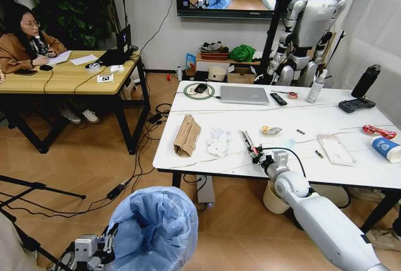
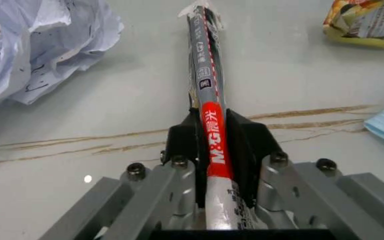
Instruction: Pick up the trash bin and place the trash from the table into it.
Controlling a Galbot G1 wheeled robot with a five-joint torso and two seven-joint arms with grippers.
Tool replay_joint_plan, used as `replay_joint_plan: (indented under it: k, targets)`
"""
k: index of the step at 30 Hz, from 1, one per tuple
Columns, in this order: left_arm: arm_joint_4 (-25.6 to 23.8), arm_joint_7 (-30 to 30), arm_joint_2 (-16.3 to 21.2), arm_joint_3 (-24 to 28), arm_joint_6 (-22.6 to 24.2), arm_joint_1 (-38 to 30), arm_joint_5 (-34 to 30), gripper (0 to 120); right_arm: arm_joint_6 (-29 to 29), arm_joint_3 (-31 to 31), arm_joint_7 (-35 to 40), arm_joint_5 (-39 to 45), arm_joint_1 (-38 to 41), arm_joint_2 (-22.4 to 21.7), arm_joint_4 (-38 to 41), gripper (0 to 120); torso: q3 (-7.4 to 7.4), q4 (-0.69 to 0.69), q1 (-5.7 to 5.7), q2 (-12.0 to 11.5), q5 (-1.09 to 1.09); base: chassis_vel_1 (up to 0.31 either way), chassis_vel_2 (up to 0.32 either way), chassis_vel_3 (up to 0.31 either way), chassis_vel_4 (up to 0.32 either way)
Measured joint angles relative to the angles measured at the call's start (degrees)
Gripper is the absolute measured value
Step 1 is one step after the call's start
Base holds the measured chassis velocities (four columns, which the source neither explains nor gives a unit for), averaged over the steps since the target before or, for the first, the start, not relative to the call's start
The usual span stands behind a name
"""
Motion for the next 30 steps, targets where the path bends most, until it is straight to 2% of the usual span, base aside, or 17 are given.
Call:
replay_joint_plan:
  k: [4, 10, 17, 23, 30]
  targets:
    - [-0.2, -0.2, 0.4, 0.0, 0.4, 0.1, -0.2, 0, 0.1, -0.2, 0.0, 0.2, 0.0, 0.3, 0.0, 0, 0.0, 0.0, 0.0, 0.0, 0.01, 0.0, 0.0, 0.0, 0.0]
    - [-0.5, -1.4, 2.4, 0.3, 2.0, 0.1, -1.0, 0, 2.0, 1.5, 0.0, 2.0, -0.6, 0.0, 0.7, 0, 0.01, 0.02, 0.0, 0.0, 0.03, 0.0, 0.0, 0.0, 0.0]
    - [-0.4, -2.5, 6.1, 1.2, 3.7, -0.5, -2.8, 0, 5.4, 5.0, -2.0, 6.1, -4.5, -2.2, 5.9, 0, 0.0, 0.0, 0.0, 0.0, 0.02, 0.0, 0.0, 0.0, 0.0]
    - [-1.2, -5.5, 10.8, 3.3, 6.9, -1.6, -5.6, 0, 14.1, 8.2, -10.6, 13.5, -10.5, -6.7, 16.6, 0, 0.0, 0.0, 0.0, 0.0, 0.01, 0.0, 0.0, 0.0, 0.0]
    - [-1.0, -7.0, 13.1, 7.9, 8.6, -3.8, -6.5, 0, 20.8, 10.4, -19.0, 16.8, -15.7, -10.4, 23.9, 0, 0.0, 0.0, 0.0, 0.0, 0.01, 0.0, 0.0, 0.0, 0.0]
